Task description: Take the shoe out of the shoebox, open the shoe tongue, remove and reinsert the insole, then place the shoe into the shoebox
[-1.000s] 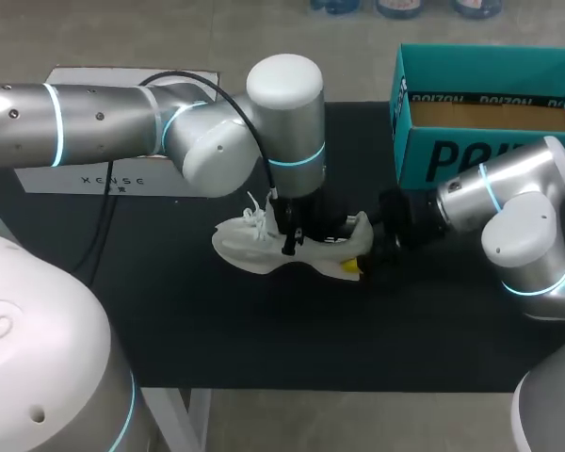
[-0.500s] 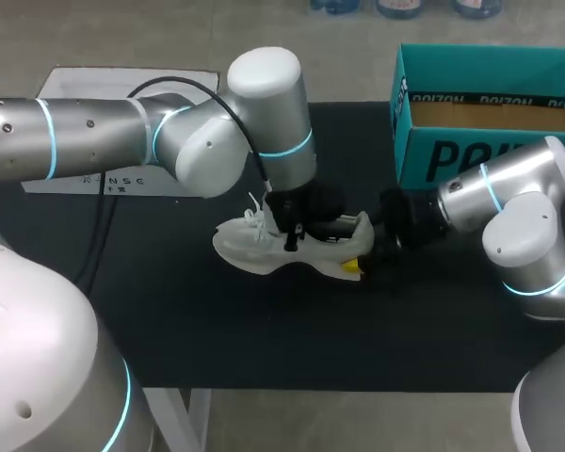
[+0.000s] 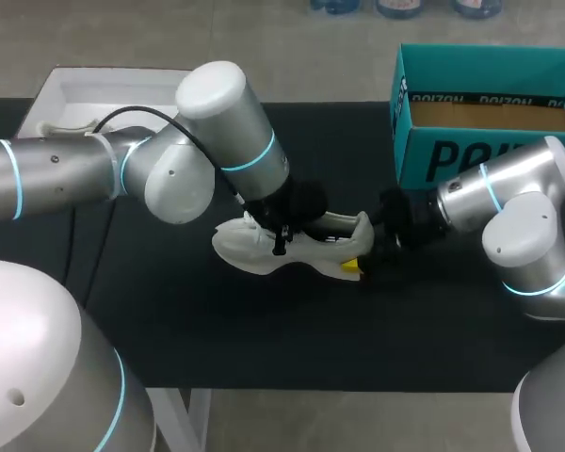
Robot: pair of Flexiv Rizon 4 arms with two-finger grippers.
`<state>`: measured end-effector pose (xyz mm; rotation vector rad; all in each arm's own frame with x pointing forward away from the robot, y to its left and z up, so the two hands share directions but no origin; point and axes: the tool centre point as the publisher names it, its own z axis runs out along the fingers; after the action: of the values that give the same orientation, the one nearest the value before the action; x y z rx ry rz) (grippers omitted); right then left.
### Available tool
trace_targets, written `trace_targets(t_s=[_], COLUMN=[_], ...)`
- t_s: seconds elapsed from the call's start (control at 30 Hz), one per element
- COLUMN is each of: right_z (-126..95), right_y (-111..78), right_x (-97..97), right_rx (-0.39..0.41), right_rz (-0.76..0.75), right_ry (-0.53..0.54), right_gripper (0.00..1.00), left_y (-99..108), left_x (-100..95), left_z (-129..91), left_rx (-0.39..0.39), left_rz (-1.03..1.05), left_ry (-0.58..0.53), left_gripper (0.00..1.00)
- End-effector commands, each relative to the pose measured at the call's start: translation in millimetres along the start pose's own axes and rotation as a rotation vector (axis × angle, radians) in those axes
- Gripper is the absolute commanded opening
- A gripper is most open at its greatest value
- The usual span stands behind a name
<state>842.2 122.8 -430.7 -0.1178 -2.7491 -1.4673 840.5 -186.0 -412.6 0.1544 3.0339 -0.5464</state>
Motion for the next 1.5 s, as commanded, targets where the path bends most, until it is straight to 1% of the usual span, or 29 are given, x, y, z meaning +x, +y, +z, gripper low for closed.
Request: trace_targets(t_s=[0.03,0.23,0.4,0.5,0.63,0.77,0.9,1.0,1.07,1.13,1.27,1.43,1.5], right_z=[5.1,5.1,5.1,5.1,5.1,5.1,5.1,5.1,5.1,5.1,5.1,5.1,5.1], right_y=[-3.6,-3.6,-3.6,-3.6,-3.6,-3.6,-3.6,-3.6,-3.6,-3.6,-3.6,-3.6,-3.6], right_x=[2.5,2.5,2.5,2.5,2.5,2.5,2.5,2.5,2.5,2.5,2.5,2.5,2.5], right_rx=[0.002,0.002,0.002,0.002,0.002,0.002,0.002,0.002,0.002,0.002,0.002,0.002,0.002], right_rz=[0.000,0.000,0.000,0.000,0.000,0.000,0.000,0.000,0.000,0.000,0.000,0.000,0.000], right_ry=[0.000,0.000,0.000,0.000,0.000,0.000,0.000,0.000,0.000,0.000,0.000,0.000,0.000], right_gripper=[0.00,0.00,0.00,0.00,0.00,0.00,0.00,0.00,0.00,0.00,0.00,0.00,0.00], left_y=[-0.4,-4.9,1.3,4.9,6.7,7.5,15.5,12.3,6.7,3.1,-5.1,-15.8,-22.1], left_x=[0.6,-1.7,-6.5,-7.8,-9.2,-9.5,-10.6,-10.3,-11.3,-13.0,-18.5,-23.3,-25.9], left_z=[-11.3,-26.9,-34.0,-39.6,-45.1,-52.1,-57.3,-63.3,-68.2,-70.0,-71.3,-72.2,-69.9], left_rx=[0.025,0.029,0.029,0.049,0.046,0.095,0.147,0.197,0.252,0.290,0.411,0.379,0.326], left_rz=[0.009,0.019,-0.005,-0.013,-0.021,-0.028,-0.063,-0.036,-0.006,0.014,0.053,0.075,0.106], left_ry=[-0.008,-0.039,-0.065,-0.083,-0.100,-0.129,-0.164,-0.165,-0.166,-0.162,-0.148,-0.134,-0.112], left_gripper=[0.00,0.00,0.00,0.00,0.00,0.00,0.00,0.00,0.00,0.00,0.00,0.00,0.00])
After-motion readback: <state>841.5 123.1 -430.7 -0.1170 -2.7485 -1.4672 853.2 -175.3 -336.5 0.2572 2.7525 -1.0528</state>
